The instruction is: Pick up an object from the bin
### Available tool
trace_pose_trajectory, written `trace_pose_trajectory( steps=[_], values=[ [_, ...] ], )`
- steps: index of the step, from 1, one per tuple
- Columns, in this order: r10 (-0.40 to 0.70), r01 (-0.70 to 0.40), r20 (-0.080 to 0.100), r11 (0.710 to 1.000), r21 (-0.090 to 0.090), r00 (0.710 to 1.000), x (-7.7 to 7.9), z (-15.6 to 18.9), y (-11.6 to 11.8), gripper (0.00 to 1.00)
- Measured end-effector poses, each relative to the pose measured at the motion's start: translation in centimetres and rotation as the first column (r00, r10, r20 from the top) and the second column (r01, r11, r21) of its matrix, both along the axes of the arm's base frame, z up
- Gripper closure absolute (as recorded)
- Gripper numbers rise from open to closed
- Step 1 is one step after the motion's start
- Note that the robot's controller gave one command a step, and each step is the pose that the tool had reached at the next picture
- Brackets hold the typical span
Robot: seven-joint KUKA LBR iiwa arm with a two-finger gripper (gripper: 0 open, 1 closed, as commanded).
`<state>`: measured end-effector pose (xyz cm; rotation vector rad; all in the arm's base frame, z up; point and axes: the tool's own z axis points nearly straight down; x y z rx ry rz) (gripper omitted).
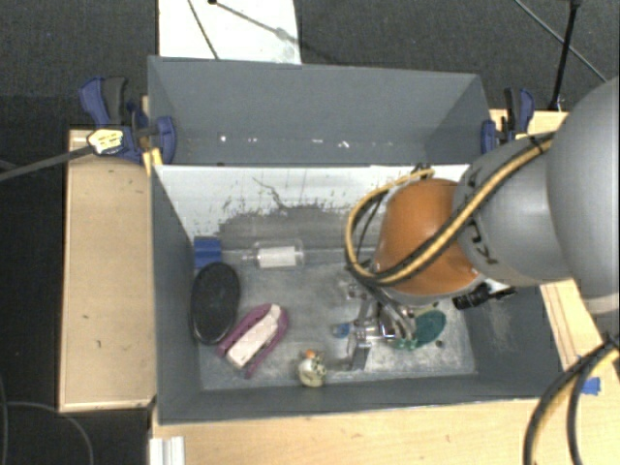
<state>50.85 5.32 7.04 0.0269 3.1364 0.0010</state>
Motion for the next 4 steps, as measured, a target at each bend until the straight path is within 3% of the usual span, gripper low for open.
trace_pose_trajectory(
  steps=[1, 3, 4],
  values=[
    [-0.004, 0.004, -0.001, 1.0, 0.001, 1.0, 0.0, 0.0, 0.0, 1.0],
    [-0.01, 0.01, 0.003, 1.0, 0.001, 1.0, 0.3, 9.6, 0.0, 1.0],
    [-0.012, 0.012, 0.0, 1.0, 0.001, 1.0, 0.4, 10.1, 0.0, 1.0]
  ],
)
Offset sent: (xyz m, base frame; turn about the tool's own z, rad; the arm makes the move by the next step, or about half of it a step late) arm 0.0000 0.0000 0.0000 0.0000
